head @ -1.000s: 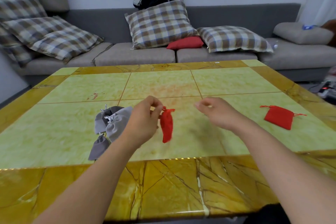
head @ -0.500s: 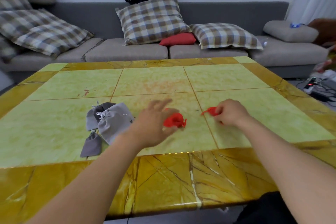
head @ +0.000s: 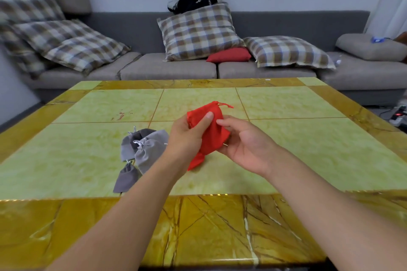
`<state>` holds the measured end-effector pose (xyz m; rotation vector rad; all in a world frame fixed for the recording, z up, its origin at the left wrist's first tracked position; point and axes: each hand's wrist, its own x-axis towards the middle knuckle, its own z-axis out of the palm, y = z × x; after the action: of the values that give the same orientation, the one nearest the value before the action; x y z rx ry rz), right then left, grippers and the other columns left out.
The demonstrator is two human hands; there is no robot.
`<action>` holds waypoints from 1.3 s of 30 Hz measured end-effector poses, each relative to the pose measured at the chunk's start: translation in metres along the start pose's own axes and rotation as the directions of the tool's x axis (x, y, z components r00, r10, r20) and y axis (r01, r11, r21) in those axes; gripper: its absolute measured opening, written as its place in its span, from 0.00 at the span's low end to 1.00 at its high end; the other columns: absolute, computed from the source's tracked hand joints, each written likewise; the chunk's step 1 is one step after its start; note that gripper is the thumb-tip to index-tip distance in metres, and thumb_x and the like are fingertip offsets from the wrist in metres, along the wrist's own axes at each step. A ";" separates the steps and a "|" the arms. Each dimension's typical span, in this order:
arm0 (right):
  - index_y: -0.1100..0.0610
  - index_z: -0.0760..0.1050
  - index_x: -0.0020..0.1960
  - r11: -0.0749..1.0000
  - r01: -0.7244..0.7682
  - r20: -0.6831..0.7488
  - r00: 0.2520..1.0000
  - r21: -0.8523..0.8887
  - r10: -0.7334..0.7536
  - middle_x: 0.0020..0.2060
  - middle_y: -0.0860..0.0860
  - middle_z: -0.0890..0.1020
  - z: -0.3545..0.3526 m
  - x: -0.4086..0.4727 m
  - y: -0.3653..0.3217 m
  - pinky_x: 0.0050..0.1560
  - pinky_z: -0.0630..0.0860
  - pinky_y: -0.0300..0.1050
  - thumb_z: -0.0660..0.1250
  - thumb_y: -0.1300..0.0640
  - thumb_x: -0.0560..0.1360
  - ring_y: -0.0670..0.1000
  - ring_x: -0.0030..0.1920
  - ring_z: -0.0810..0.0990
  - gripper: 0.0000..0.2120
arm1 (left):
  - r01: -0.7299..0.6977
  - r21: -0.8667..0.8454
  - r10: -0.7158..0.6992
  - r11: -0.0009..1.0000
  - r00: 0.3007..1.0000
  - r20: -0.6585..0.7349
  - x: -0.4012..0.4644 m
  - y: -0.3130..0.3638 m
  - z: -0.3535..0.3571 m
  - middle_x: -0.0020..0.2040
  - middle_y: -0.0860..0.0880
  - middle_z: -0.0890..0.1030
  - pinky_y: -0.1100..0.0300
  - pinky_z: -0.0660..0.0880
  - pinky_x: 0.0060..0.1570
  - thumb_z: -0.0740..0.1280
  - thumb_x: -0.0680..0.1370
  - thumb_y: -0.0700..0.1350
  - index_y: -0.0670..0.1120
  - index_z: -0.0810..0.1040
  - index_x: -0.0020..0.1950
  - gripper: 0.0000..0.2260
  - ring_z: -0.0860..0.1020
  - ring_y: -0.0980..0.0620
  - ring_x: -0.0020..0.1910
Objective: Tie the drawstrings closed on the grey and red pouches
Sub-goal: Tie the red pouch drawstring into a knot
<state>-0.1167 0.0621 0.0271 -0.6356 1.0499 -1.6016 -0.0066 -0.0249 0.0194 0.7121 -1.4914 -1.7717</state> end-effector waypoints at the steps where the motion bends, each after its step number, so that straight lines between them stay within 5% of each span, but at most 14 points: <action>1: 0.66 0.75 0.66 0.996 0.008 -0.009 1.000 -0.088 -0.008 0.52 0.60 0.81 0.003 0.000 -0.002 0.60 0.78 0.55 0.65 0.59 0.78 0.54 0.50 0.80 0.18 | -0.060 0.030 0.062 0.998 0.996 -0.065 -0.001 0.000 -0.002 0.48 0.43 0.86 0.49 0.82 0.48 0.70 0.78 0.48 0.45 0.82 0.54 0.09 0.85 0.42 0.49; 6: 0.55 0.82 0.57 0.939 0.088 -0.170 0.974 -0.331 -0.151 0.43 0.49 0.85 0.008 0.000 -0.002 0.44 0.79 0.44 0.67 0.44 0.77 0.48 0.41 0.83 0.17 | -0.177 0.232 0.189 0.956 0.982 -0.028 0.000 0.000 -0.013 0.40 0.48 0.86 0.50 0.83 0.41 0.71 0.78 0.43 0.50 0.83 0.47 0.02 0.84 0.49 0.40; 9: 0.54 0.82 0.50 0.944 0.106 -0.268 0.943 -0.312 -0.195 0.39 0.48 0.83 0.011 0.002 0.001 0.40 0.77 0.44 0.68 0.43 0.77 0.48 0.37 0.81 0.14 | -0.225 0.271 0.211 0.936 0.974 0.077 -0.002 0.006 -0.015 0.40 0.50 0.86 0.58 0.81 0.36 0.73 0.77 0.42 0.51 0.84 0.48 0.04 0.83 0.54 0.38; 12: 0.55 0.81 0.49 0.973 0.090 -0.320 0.934 -0.213 -0.156 0.40 0.50 0.82 0.013 0.005 0.002 0.44 0.75 0.47 0.70 0.46 0.76 0.50 0.40 0.79 0.12 | -0.193 0.304 0.163 0.933 0.979 0.121 -0.004 0.007 -0.018 0.40 0.48 0.86 0.56 0.80 0.33 0.75 0.74 0.42 0.48 0.85 0.49 0.05 0.83 0.51 0.36; 16: 0.57 0.81 0.46 0.989 0.148 -0.334 0.933 0.008 -0.137 0.37 0.50 0.83 0.013 0.004 -0.001 0.44 0.77 0.47 0.68 0.52 0.79 0.50 0.39 0.80 0.09 | -0.010 0.043 0.007 0.999 0.997 0.077 -0.004 0.006 -0.018 0.46 0.42 0.86 0.50 0.80 0.42 0.77 0.69 0.49 0.44 0.84 0.53 0.15 0.83 0.46 0.41; 19: 0.59 0.82 0.47 0.981 0.193 -0.294 0.938 0.000 -0.185 0.38 0.53 0.84 0.011 0.004 -0.003 0.47 0.78 0.47 0.63 0.51 0.81 0.50 0.40 0.81 0.14 | 0.051 -0.141 -0.050 0.989 0.999 0.014 0.002 0.008 -0.018 0.48 0.43 0.85 0.51 0.77 0.46 0.73 0.72 0.51 0.44 0.84 0.51 0.13 0.80 0.47 0.43; 24: 0.60 0.82 0.48 0.965 0.199 -0.265 0.934 -0.173 -0.240 0.37 0.52 0.84 0.015 0.002 0.004 0.46 0.79 0.44 0.61 0.49 0.82 0.49 0.40 0.82 0.17 | 0.066 -0.137 -0.070 0.988 0.997 -0.029 0.001 0.006 -0.012 0.45 0.44 0.85 0.53 0.78 0.41 0.70 0.77 0.51 0.48 0.86 0.45 0.09 0.81 0.49 0.39; 29: 0.59 0.79 0.43 0.942 0.152 -0.321 0.914 -0.298 -0.249 0.35 0.52 0.80 0.010 0.005 0.004 0.44 0.76 0.46 0.62 0.46 0.81 0.51 0.38 0.78 0.18 | 0.085 -0.137 -0.091 0.987 0.995 -0.041 -0.004 0.007 -0.006 0.51 0.48 0.86 0.51 0.79 0.44 0.66 0.80 0.55 0.53 0.86 0.53 0.10 0.83 0.50 0.42; 32: 0.58 0.75 0.38 0.919 0.108 -0.324 0.915 -0.380 -0.241 0.30 0.51 0.74 0.006 0.006 0.002 0.37 0.72 0.43 0.63 0.45 0.81 0.50 0.33 0.72 0.20 | 0.041 -0.148 -0.054 0.988 0.995 -0.088 -0.004 0.009 -0.007 0.51 0.49 0.85 0.56 0.80 0.37 0.68 0.79 0.52 0.53 0.86 0.54 0.09 0.82 0.51 0.43; 35: 0.58 0.76 0.40 0.955 0.083 -0.319 0.931 -0.284 -0.176 0.28 0.50 0.73 0.005 0.005 0.001 0.38 0.71 0.44 0.60 0.44 0.81 0.48 0.31 0.70 0.20 | 0.104 -0.233 -0.134 0.967 0.984 -0.114 -0.001 0.013 -0.007 0.44 0.52 0.83 0.54 0.77 0.40 0.69 0.78 0.51 0.51 0.86 0.50 0.07 0.80 0.51 0.40; 39: 0.61 0.82 0.51 0.981 0.129 -0.251 0.964 0.143 -0.090 0.30 0.49 0.72 0.004 0.005 -0.009 0.34 0.72 0.39 0.55 0.44 0.83 0.46 0.29 0.69 0.24 | 0.187 -0.569 -0.262 0.801 0.964 -0.051 0.006 0.015 -0.017 0.42 0.55 0.78 0.60 0.68 0.38 0.67 0.79 0.48 0.51 0.82 0.44 0.06 0.71 0.56 0.34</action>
<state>-0.1192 0.0562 0.0359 -0.4026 1.0654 -1.8754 0.0058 -0.0416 0.0310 0.6916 -0.7457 -2.1586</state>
